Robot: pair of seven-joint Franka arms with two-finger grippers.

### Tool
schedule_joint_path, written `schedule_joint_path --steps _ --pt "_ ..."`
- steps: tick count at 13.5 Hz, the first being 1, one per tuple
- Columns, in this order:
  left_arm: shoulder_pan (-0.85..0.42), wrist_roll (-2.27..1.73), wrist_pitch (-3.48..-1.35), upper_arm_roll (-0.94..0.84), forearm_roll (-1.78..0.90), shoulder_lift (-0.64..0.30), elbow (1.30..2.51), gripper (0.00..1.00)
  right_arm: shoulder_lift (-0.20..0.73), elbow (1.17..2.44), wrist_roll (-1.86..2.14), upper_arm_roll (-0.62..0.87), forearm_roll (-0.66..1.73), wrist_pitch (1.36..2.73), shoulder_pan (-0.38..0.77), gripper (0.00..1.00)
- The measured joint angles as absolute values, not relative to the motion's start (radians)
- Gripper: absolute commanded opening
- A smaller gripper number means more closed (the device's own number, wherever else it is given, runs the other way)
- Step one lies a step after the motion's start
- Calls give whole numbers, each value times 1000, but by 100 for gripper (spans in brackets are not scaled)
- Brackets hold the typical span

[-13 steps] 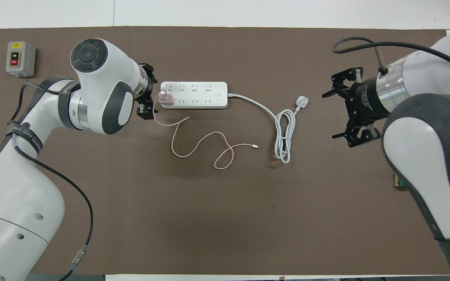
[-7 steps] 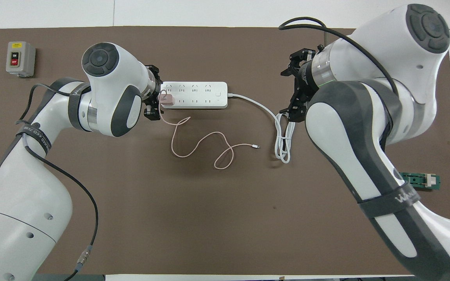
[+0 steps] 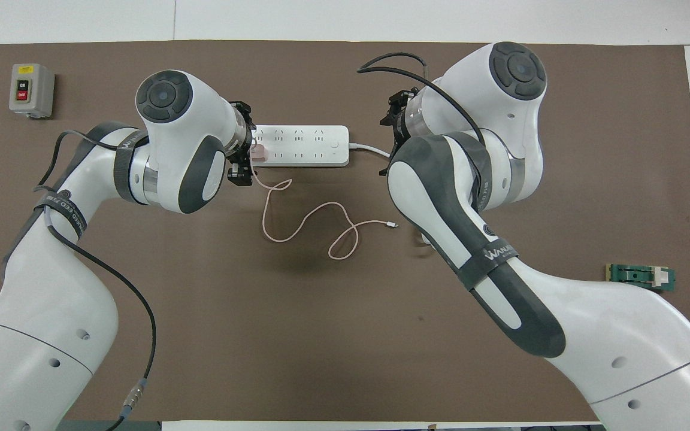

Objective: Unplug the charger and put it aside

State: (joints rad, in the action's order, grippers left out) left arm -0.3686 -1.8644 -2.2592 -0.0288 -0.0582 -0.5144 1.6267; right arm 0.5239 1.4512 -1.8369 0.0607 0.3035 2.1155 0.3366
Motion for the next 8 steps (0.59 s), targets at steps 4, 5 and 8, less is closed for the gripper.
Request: schedule_joint_path --steps 4,5,8 --pt "-369 -1864 -2270 -29 -58 -514 1630 100 673 1250 -1837 94 304 2101 356 99" --pt "-369 -1864 -2275 -28 -58 -514 1630 100 703 1210 -1837 94 304 2100 363 99" --pt "-369 -1865 -2281 -28 -58 -514 1630 99 769 1130 -1837 100 304 2077 366 99"
